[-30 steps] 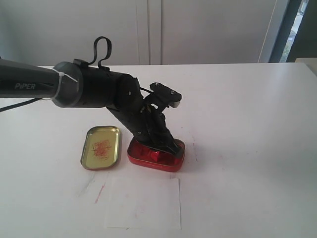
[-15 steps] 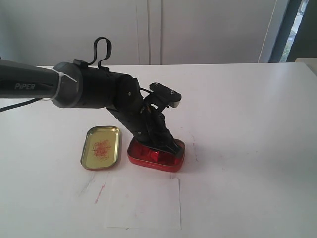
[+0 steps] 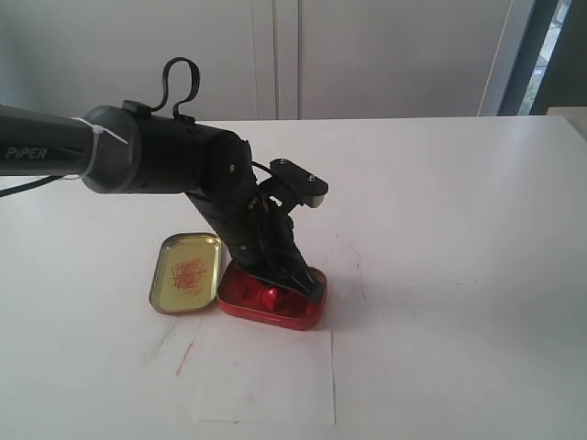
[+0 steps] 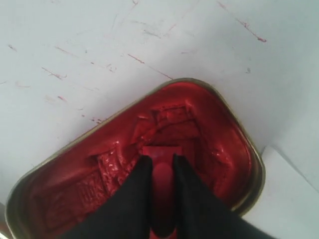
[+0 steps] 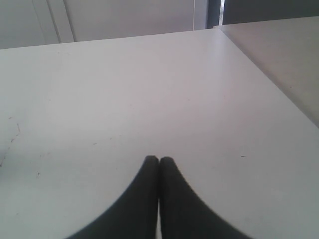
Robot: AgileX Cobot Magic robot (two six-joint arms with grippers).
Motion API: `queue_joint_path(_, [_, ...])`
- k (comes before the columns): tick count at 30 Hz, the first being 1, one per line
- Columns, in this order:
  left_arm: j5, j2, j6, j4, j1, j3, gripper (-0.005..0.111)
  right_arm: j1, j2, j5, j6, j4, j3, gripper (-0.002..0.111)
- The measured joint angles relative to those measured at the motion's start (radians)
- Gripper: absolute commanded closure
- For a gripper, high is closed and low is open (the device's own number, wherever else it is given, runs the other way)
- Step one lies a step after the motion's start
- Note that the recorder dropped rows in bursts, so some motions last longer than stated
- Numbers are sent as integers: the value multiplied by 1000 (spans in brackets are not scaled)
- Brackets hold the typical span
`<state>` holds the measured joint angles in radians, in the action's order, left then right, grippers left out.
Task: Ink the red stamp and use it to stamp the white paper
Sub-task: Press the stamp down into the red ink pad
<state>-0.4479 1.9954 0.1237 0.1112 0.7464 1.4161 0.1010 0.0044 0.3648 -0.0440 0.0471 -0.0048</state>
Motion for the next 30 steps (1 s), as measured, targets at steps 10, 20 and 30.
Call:
queue_joint_path(10, [79, 0, -5, -2, 0, 0, 107, 0, 0, 0, 1, 0, 0, 108])
queue_joint_path(20, [112, 0, -6, -2, 0, 0, 107, 0, 0, 0, 1, 0, 0, 108])
queue_joint_path(30, [112, 0, -7, -4, 0, 0, 107, 0, 0, 0, 1, 0, 0, 108])
